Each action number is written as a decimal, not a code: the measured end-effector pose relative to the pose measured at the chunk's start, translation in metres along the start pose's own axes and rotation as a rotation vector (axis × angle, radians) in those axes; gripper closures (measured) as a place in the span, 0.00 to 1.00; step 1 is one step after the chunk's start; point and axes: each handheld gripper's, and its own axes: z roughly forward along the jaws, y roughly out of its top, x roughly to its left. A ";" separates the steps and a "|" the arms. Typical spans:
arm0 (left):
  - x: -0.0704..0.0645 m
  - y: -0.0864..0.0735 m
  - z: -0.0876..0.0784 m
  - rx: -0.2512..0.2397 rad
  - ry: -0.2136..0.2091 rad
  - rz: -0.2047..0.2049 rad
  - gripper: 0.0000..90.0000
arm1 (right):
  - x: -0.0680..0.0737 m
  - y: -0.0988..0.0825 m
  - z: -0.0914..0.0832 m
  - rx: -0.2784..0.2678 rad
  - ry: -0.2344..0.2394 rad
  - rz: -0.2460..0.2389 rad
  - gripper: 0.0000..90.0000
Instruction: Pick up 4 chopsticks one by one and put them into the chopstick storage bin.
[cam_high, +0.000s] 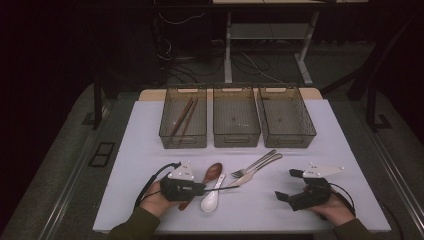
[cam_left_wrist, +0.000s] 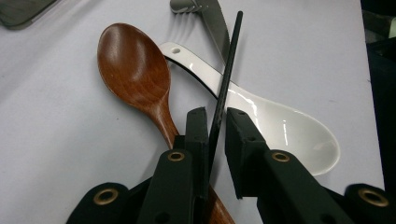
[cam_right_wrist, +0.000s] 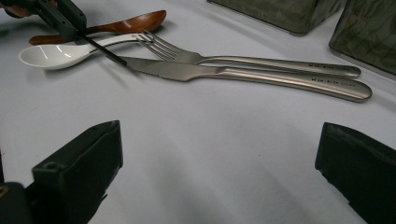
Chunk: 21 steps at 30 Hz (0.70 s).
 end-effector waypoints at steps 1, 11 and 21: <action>0.000 0.000 0.000 0.003 0.000 0.001 0.87 | 0.000 0.000 0.000 0.000 0.001 0.000 0.01; -0.001 0.001 0.004 0.010 -0.016 -0.003 0.90 | 0.000 0.000 0.000 0.000 0.001 -0.001 0.01; 0.000 0.002 0.004 0.007 -0.022 -0.016 0.94 | 0.000 0.000 0.000 0.002 0.002 -0.002 0.01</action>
